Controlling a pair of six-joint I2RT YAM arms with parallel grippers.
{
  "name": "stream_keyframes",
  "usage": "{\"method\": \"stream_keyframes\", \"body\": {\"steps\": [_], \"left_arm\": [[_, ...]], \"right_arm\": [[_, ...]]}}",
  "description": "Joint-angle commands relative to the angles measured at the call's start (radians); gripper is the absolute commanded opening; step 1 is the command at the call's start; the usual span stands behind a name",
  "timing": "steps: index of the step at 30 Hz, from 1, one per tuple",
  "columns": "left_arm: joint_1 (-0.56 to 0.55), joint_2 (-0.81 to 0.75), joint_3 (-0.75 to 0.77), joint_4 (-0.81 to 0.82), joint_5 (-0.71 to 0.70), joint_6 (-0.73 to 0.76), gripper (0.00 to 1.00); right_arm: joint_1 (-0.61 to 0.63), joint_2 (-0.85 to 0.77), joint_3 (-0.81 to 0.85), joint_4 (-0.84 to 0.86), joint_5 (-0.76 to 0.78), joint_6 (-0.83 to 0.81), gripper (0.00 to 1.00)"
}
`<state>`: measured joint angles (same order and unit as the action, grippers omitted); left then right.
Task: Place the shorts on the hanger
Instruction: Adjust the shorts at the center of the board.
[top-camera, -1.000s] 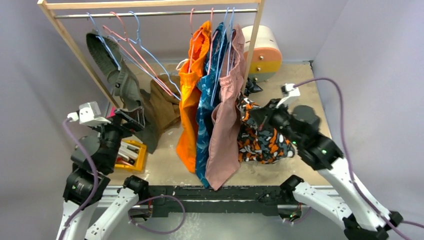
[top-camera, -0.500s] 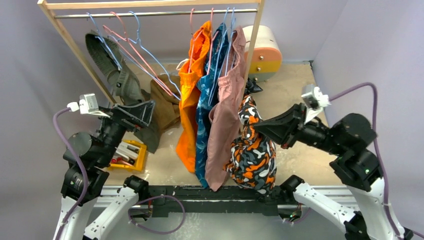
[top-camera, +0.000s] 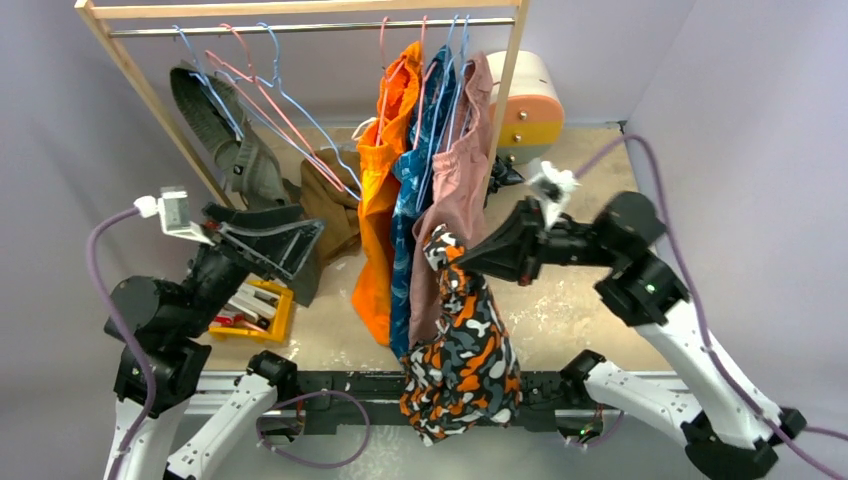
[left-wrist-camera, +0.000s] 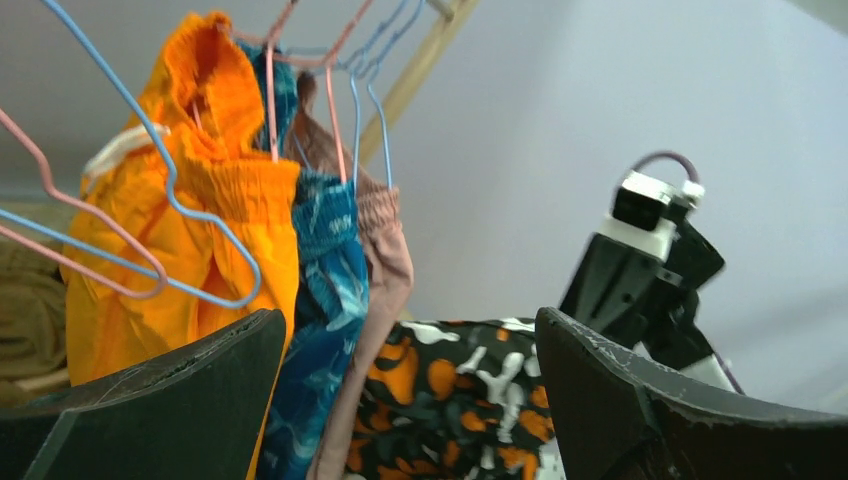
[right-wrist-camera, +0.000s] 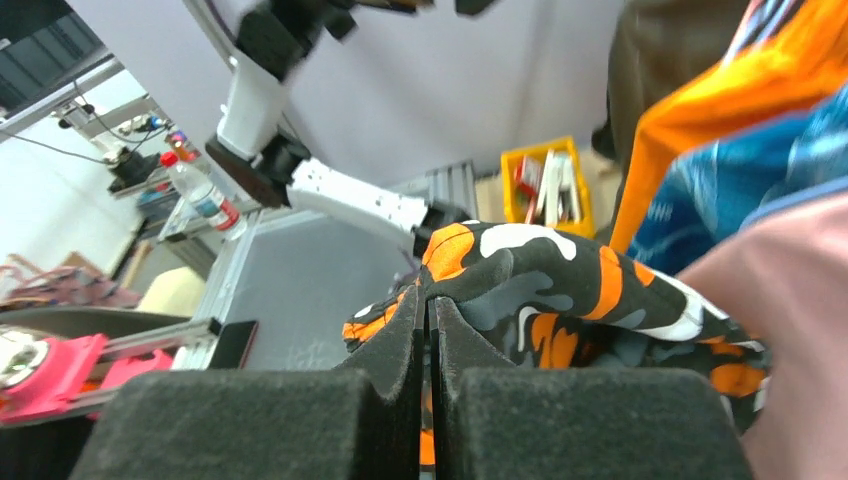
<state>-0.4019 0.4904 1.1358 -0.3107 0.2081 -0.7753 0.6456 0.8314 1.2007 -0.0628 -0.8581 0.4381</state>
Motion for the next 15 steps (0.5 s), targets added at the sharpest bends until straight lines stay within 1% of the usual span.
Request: {"method": "stream_keyframes", "body": {"steps": [1,3,6,8,10,15], "left_arm": [[-0.004,0.005,-0.057,-0.041,0.163,0.008,0.95],[-0.004,0.013,-0.060,-0.062,0.183,0.024,0.95],[-0.003,0.028,-0.059,-0.062,0.201,0.038,0.95],[-0.002,0.039,-0.062,-0.056,0.209,0.041,0.95],[-0.002,0.043,-0.064,-0.076,0.203,0.061,0.95],[-0.002,0.001,-0.071,-0.176,0.188,0.116,0.95]], "right_arm": [[0.071,0.054,-0.036,0.010,0.032,-0.015,0.00],[0.151,0.101,0.021,-0.026,0.122,-0.053,0.00],[0.330,0.255,0.213,-0.180,0.313,-0.169,0.00],[0.424,0.332,0.302,-0.223,0.416,-0.218,0.00],[0.455,0.351,0.297,-0.183,0.462,-0.229,0.00],[0.457,0.293,0.165,-0.055,0.590,-0.195,0.00]]}}
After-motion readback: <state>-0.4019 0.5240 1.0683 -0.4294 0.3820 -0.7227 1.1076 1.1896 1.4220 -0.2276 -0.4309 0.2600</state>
